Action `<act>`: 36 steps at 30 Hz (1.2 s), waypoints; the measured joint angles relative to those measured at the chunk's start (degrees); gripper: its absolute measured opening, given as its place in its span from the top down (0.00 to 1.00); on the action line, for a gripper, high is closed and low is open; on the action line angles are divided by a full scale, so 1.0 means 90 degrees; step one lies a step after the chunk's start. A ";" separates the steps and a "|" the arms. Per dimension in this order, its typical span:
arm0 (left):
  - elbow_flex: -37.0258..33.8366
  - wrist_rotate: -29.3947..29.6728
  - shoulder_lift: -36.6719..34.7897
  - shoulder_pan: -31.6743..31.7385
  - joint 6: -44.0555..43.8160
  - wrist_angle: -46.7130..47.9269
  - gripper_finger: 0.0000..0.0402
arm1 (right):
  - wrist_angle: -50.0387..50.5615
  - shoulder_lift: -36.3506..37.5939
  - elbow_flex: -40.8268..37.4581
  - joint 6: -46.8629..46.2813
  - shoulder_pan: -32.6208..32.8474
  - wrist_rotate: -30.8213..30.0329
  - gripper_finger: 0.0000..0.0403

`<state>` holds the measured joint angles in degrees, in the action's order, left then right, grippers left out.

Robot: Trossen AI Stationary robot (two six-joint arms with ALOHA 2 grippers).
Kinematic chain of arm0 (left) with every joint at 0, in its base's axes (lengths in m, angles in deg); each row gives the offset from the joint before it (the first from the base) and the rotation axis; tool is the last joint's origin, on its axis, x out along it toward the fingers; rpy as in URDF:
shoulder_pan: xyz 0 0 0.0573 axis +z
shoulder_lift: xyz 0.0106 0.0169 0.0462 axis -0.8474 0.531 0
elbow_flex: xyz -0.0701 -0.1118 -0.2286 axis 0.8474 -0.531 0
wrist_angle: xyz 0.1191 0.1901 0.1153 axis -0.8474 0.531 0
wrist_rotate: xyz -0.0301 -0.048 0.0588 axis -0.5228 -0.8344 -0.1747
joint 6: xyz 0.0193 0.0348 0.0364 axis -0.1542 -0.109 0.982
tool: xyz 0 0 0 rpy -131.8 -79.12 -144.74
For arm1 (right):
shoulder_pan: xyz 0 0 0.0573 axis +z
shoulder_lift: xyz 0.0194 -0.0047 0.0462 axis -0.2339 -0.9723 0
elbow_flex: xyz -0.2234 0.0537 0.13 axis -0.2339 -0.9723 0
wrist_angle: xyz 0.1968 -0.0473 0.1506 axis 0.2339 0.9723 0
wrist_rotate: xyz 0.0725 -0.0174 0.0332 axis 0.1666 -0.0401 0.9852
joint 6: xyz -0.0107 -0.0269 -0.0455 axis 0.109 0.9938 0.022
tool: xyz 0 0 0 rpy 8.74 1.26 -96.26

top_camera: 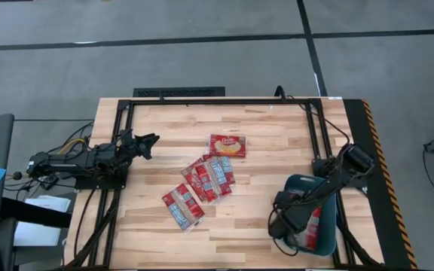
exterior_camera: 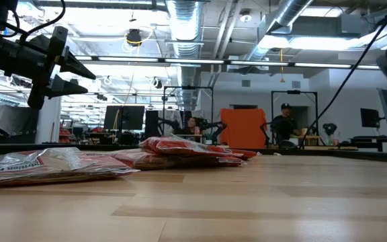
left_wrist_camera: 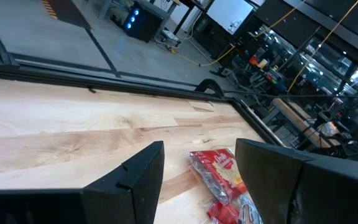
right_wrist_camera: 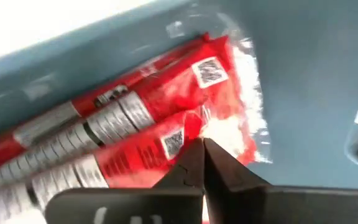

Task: Sort popcorn bags into baskets
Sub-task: Put the popcorn bag into the blue bin

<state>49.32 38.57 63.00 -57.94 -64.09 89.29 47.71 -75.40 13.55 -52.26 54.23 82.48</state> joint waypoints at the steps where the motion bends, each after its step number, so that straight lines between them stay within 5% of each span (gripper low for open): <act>1: 0.0000 0.0000 -0.0001 0.0000 0.0002 0.0000 0.53 | 0.0124 0.0000 0.0142 -0.0028 0.0001 0.0000 0.94; 11: 0.0000 0.0000 0.0002 0.0000 0.0004 0.0000 0.53 | -0.0058 0.0000 0.1620 -0.0401 0.0633 0.0543 0.92; 17: 0.0000 -0.0002 0.0002 0.0000 0.0032 0.0000 0.53 | -0.0744 -0.0010 0.1398 -0.1043 0.1306 0.0941 0.98; 24: 0.0000 0.0002 0.0002 0.0000 0.0052 0.0000 0.53 | -0.1083 0.0015 0.0909 -0.1439 0.1603 0.1027 0.93; 36: 0.0000 0.0007 0.0001 0.0000 -0.0045 0.0000 0.53 | 0.0281 0.0147 0.0711 -0.1637 0.1088 0.0202 0.97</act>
<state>49.32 38.63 63.01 -57.94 -64.50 89.29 50.24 -74.07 19.94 -67.00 64.03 84.31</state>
